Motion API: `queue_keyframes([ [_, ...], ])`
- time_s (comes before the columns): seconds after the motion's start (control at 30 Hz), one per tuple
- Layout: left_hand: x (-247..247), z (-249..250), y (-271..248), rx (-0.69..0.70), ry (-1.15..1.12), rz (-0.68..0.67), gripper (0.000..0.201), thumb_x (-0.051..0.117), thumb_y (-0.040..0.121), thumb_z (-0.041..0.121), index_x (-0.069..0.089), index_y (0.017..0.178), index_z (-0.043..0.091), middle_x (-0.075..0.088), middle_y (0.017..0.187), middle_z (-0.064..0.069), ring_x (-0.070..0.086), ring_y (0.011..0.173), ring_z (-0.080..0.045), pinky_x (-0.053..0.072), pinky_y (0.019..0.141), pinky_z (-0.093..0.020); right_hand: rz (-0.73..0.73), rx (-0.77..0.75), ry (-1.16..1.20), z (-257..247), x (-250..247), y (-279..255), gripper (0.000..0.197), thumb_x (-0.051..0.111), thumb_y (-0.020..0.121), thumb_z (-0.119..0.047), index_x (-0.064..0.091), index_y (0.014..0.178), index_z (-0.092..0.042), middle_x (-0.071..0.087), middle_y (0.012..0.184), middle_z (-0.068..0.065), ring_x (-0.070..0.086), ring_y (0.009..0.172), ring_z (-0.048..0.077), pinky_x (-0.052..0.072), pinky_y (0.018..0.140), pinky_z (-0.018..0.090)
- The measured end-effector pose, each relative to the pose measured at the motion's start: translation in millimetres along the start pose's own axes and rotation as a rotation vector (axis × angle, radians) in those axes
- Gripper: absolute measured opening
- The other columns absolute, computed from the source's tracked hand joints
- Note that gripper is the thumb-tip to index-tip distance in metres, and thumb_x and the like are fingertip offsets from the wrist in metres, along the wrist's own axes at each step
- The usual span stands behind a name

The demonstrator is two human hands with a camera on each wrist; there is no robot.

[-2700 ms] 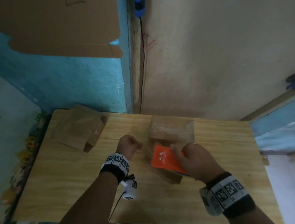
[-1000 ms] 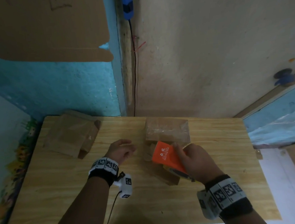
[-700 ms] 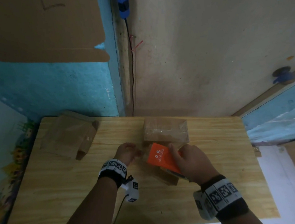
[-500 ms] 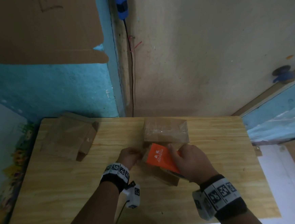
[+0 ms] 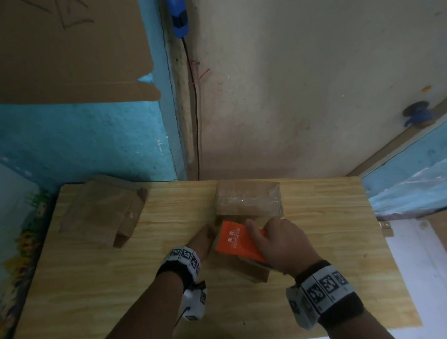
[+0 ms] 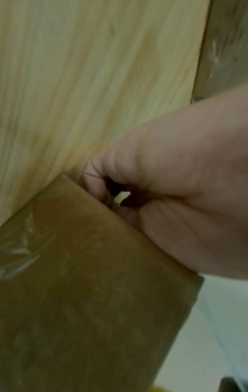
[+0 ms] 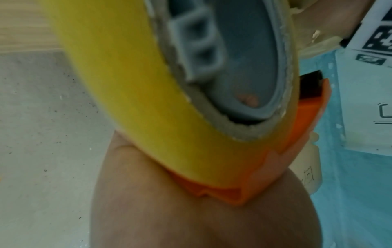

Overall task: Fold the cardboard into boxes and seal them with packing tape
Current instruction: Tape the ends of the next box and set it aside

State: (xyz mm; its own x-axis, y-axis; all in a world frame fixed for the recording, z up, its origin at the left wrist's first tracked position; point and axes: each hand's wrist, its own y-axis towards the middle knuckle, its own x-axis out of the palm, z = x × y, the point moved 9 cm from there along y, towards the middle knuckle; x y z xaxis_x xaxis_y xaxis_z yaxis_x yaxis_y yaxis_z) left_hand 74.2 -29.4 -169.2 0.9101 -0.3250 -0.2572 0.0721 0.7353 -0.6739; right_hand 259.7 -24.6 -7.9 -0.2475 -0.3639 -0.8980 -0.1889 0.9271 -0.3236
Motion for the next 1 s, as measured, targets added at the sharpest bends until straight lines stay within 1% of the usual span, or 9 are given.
queue_keyframes([
  [0.17,15.6,-29.6,-25.1,0.015,0.156,-0.088,0.002,0.043,0.109,0.026,0.043,0.107,0.024,0.053,0.112,0.000,0.053,0.099,-0.011,0.043,0.095,-0.029,-0.043,-0.092,-0.089,-13.4,3.8,-0.1,0.073,0.024,0.098,-0.081,0.063,0.081,-0.021,0.063,0.072,-0.004,0.064,0.067,0.014,0.061,0.071,0.034],
  [0.3,27.2,-26.8,-53.9,0.023,0.432,-0.242,0.053,0.057,0.098,0.035,0.038,0.145,0.020,0.055,0.137,-0.004,0.056,0.124,-0.025,0.045,0.105,-0.037,-0.058,-0.144,-0.136,-23.4,1.7,-5.7,0.072,0.026,0.100,-0.078,0.064,0.083,-0.018,0.065,0.074,-0.002,0.065,0.070,0.017,0.061,0.074,0.038],
  [0.4,31.4,-34.5,-71.4,-0.074,0.761,-0.340,0.038,0.052,0.104,0.017,0.050,0.141,0.011,0.061,0.137,-0.014,0.062,0.123,-0.031,0.051,0.099,-0.037,-0.080,-0.212,-0.135,-27.2,-0.6,-12.5,0.070,0.028,0.103,-0.074,0.062,0.079,-0.018,0.062,0.070,-0.001,0.062,0.066,0.018,0.057,0.069,0.035],
  [0.47,24.9,-32.2,-75.9,-0.080,0.860,-0.312,0.043,0.055,0.101,0.018,0.049,0.143,0.012,0.059,0.139,-0.012,0.062,0.121,-0.030,0.052,0.097,-0.038,-0.074,-0.207,-0.103,-20.7,-2.8,-13.9,0.073,0.027,0.102,-0.076,0.061,0.071,-0.018,0.060,0.064,-0.003,0.059,0.059,0.014,0.050,0.061,0.030],
  [0.53,17.9,-28.6,-68.9,-0.002,0.796,-0.257,0.085,0.078,0.085,0.026,0.030,0.154,0.019,0.042,0.149,-0.006,0.054,0.129,-0.028,0.051,0.104,-0.041,-0.076,-0.198,-0.082,-14.8,-2.3,-14.2,0.075,0.028,0.101,-0.077,0.064,0.071,-0.018,0.062,0.065,-0.003,0.060,0.058,0.011,0.050,0.060,0.026],
  [0.67,25.7,12.8,-76.2,0.269,0.341,-0.208,0.129,0.099,0.052,0.038,0.009,0.142,0.061,0.024,0.150,0.012,0.039,0.139,-0.016,0.042,0.115,-0.046,-0.059,-0.205,-0.054,-13.6,-3.7,-15.8,0.074,0.030,0.102,-0.077,0.066,0.075,-0.018,0.063,0.068,-0.002,0.062,0.062,0.013,0.054,0.065,0.030],
  [0.8,42.3,8.4,-73.1,0.244,0.436,-0.102,0.136,0.098,0.051,0.054,0.014,0.156,0.037,0.026,0.151,0.012,0.036,0.140,-0.013,0.035,0.120,-0.036,-0.050,-0.215,-0.070,-20.2,-1.9,-14.0,0.073,0.026,0.100,-0.079,0.061,0.074,-0.020,0.062,0.067,-0.002,0.062,0.062,0.015,0.058,0.066,0.035],
  [0.9,40.6,0.2,-62.3,0.291,0.394,0.027,0.139,0.092,0.035,0.076,0.028,0.153,0.039,0.043,0.145,0.018,0.049,0.135,-0.009,0.045,0.114,-0.032,-0.054,-0.205,-0.096,-24.2,-0.1,-14.1,0.071,0.025,0.101,-0.079,0.057,0.073,-0.022,0.060,0.067,-0.003,0.061,0.063,0.016,0.052,0.063,0.032],
  [1.0,41.1,11.7,-69.3,0.330,0.565,0.114,0.125,0.084,0.049,0.071,0.026,0.153,0.035,0.042,0.145,0.011,0.047,0.132,-0.013,0.043,0.114,-0.036,-0.079,-0.188,-0.100,-22.7,-2.9,-16.2,0.070,0.024,0.101,-0.079,0.057,0.079,-0.022,0.060,0.072,-0.002,0.060,0.068,0.016,0.053,0.071,0.033],
])
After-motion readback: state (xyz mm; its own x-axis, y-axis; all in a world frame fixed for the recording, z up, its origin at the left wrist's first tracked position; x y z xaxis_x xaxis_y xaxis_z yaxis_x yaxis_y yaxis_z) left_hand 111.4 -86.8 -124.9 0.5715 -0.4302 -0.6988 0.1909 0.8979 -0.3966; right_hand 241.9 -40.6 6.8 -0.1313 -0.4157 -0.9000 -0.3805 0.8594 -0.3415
